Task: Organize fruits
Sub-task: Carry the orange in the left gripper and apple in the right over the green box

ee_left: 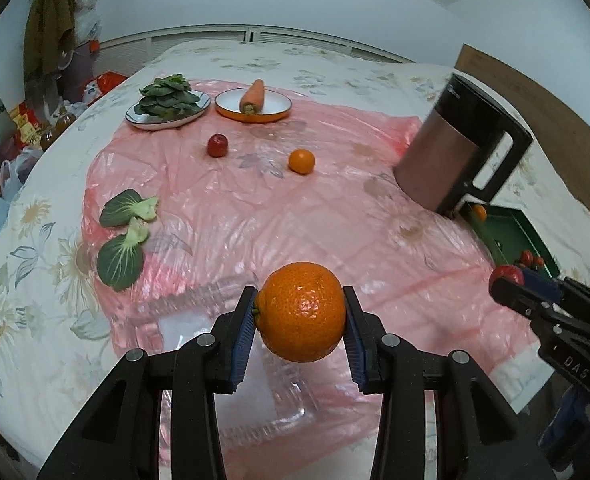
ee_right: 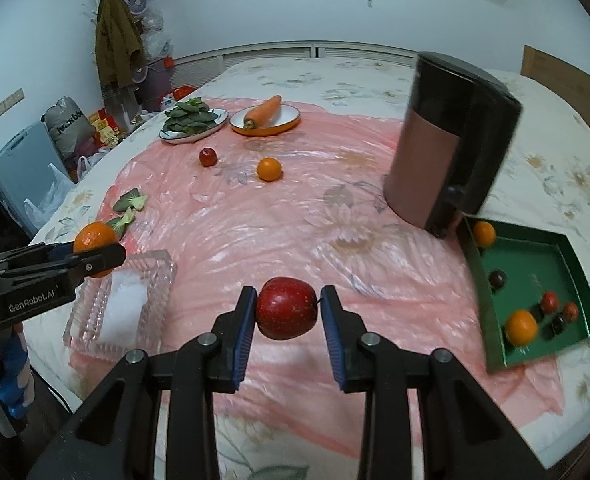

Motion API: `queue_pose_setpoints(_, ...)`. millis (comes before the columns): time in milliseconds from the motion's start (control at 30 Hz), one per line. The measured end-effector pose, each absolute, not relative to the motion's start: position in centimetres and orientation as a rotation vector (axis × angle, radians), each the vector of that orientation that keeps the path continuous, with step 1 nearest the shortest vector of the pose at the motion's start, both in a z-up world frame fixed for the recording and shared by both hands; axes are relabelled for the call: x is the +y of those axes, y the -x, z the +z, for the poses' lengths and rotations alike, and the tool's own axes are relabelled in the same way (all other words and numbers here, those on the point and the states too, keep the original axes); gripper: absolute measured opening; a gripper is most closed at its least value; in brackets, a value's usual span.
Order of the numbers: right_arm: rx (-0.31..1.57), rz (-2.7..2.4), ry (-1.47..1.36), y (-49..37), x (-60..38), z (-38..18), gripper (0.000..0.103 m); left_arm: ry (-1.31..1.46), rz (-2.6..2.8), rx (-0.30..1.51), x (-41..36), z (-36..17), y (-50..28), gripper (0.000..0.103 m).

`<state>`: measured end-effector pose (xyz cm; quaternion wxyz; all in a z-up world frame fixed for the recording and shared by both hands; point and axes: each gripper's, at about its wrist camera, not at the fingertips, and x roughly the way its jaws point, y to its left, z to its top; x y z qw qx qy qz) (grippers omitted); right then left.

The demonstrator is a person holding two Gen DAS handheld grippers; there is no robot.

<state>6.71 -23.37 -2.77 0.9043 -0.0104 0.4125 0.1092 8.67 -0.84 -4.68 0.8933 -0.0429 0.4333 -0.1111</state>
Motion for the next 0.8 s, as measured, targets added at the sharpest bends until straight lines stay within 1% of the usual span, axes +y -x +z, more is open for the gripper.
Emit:
queue_pose_setpoints(267, 0.828, 0.201, -0.007, -4.4, -25.8, -2.6, 0.028, 0.051, -0.23, 0.907, -3.0, -4.5, -7.0, 0.035)
queue_pose_setpoints(800, 0.785, 0.111, -0.143, -1.8, -33.1, -4.4, 0.028, -0.037, -0.29, 0.959, -9.8, -5.6, -5.1, 0.035)
